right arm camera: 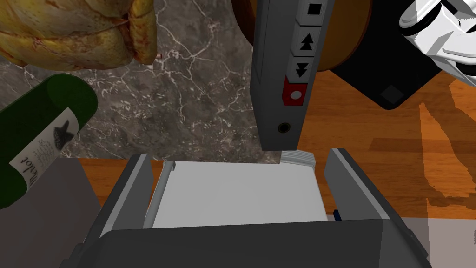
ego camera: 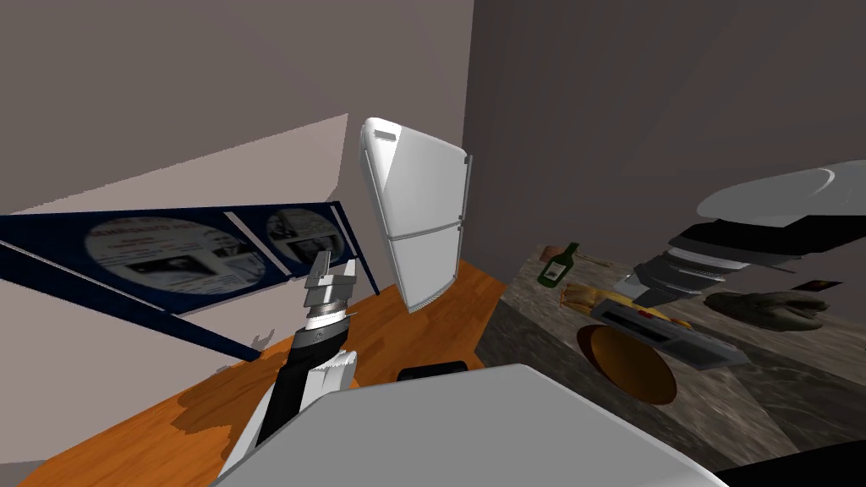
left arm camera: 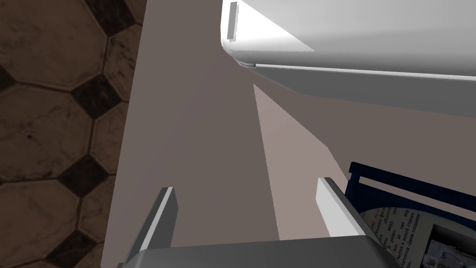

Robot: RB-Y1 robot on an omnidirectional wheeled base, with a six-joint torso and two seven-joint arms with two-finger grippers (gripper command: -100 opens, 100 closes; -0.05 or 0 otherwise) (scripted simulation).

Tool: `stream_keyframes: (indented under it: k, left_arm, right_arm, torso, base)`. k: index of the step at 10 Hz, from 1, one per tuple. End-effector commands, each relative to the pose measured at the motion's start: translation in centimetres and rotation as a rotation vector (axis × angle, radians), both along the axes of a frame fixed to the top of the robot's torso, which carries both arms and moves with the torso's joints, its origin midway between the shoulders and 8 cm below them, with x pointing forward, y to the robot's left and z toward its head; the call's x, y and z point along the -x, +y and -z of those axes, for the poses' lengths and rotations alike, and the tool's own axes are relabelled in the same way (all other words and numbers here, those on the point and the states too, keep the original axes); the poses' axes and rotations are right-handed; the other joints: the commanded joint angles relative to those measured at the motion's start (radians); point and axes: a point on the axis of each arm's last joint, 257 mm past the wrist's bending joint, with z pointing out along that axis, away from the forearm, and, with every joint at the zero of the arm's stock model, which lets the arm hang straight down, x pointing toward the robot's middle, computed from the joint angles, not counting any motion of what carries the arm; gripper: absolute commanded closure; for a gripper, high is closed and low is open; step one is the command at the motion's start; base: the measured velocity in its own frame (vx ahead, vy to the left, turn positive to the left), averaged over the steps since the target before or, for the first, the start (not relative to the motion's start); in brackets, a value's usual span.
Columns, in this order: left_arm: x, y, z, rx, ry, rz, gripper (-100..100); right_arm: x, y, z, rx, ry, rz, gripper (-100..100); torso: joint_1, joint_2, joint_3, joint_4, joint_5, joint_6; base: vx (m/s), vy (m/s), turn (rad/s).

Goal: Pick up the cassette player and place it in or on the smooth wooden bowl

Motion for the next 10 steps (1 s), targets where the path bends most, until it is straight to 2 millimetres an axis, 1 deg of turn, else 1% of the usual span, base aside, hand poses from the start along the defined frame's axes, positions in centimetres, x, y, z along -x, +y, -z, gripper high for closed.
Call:
stream_keyframes:
  k: [1, 2, 3, 4, 5, 6, 7, 8, 9, 10]
  left_arm:
    - [0.0, 0.0, 0.0, 0.0, 0.0, 0.0, 0]
    - [0.0, 0.0, 0.0, 0.0, 0.0, 0.0, 0]
    - [0.0, 0.0, 0.0, 0.0, 0.0, 0.0, 0]
    - [0.0, 0.0, 0.0, 0.0, 0.0, 0.0, 0]
    - [0.0, 0.0, 0.0, 0.0, 0.0, 0.0, 0]
    - [0.0, 0.0, 0.0, 0.0, 0.0, 0.0, 0]
    - [0.0, 0.0, 0.0, 0.0, 0.0, 0.0, 0]
    - [0.0, 0.0, 0.0, 0.0, 0.0, 0.0, 0]
    - [0.0, 0.0, 0.0, 0.0, 0.0, 0.0, 0]
    - [0.0, 0.0, 0.0, 0.0, 0.0, 0.0, 0]
  right_arm:
    - [1.4, -0.6, -0.1, -0.02, 0.014, 0.011, -100]
    - [1.4, -1.5, -0.8, 0.002, 0.001, 0.026, -100]
    - [2.3, -1.9, -0.9, -0.01, 0.008, 0.035, -100]
    - [2.3, -2.3, -1.3, 0.001, 0.001, 0.043, -100]
    - [3.2, -2.7, -1.4, -0.012, 0.009, 0.052, -100]
    - [3.2, -3.1, -1.8, -0.001, 0.002, 0.059, -100]
    - [4.2, -3.0, -1.5, -0.024, 0.015, 0.062, -100]
    - [4.2, -3.8, -2.2, -0.003, 0.003, 0.076, -100]
    - [5.2, -4.1, -2.3, -0.015, 0.009, 0.086, -100]
    - [5.2, -4.4, -2.6, -0.005, 0.003, 0.093, -100]
  torso:
    - [0.0, 0.0, 0.0, 0.0, 0.0, 0.0]
    - [0.0, 0.0, 0.0, 0.0, 0.0, 0.0]
    - [0.0, 0.0, 0.0, 0.0, 0.0, 0.0]
    - [0.0, 0.0, 0.0, 0.0, 0.0, 0.0]
    - [0.0, 0.0, 0.0, 0.0, 0.0, 0.0]
    - [0.0, 0.0, 0.0, 0.0, 0.0, 0.0]
    - [0.0, 0.0, 0.0, 0.0, 0.0, 0.0]
    - [0.0, 0.0, 0.0, 0.0, 0.0, 0.0]
    - [0.0, 0.0, 0.0, 0.0, 0.0, 0.0]
    - [0.0, 0.0, 0.0, 0.0, 0.0, 0.0]
  base:
    - [-0.017, 0.03, 0.163]
    - [-0.014, 0.024, 0.066]
    - [-0.01, 0.027, 0.116]
    - [-0.008, 0.018, 0.059]
    - [-0.011, 0.023, 0.096]
    - [-0.009, 0.017, 0.057]
    - [-0.009, 0.022, 0.125]
    - [-0.007, 0.018, 0.059]
    - [-0.005, 0.022, 0.096]
    - [-0.006, 0.017, 0.063]
